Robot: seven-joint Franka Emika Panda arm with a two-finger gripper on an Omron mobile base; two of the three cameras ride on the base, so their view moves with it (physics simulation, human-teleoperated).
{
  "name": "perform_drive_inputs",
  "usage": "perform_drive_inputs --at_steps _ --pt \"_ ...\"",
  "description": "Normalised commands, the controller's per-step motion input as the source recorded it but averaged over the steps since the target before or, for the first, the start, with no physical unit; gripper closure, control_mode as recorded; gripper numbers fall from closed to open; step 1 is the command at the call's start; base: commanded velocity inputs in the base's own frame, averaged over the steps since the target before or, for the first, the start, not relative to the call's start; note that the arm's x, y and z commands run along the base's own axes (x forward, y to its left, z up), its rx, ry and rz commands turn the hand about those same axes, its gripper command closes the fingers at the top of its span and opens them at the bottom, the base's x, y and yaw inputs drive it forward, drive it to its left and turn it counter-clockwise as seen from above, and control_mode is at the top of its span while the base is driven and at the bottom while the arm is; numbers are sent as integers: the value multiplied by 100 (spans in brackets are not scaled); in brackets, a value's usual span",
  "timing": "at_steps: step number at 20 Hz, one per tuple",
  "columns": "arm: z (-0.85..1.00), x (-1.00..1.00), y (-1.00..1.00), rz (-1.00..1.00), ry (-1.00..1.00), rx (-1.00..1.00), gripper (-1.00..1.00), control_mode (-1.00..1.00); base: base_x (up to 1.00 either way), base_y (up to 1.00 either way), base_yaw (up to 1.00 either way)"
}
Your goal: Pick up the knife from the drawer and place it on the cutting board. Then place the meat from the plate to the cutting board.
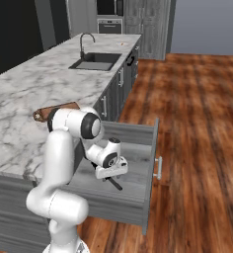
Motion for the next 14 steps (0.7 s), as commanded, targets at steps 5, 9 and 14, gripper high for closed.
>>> perform_drive_inputs --at_steps 5,9,14 --pt "-33 41 0 0 -3 -1 -100 -100 0 0 0" --pt "-27 38 0 0 -1 -2 -100 -100 0 0 0" --pt "-25 31 0 0 -1 -1 -100 -100 0 0 0"
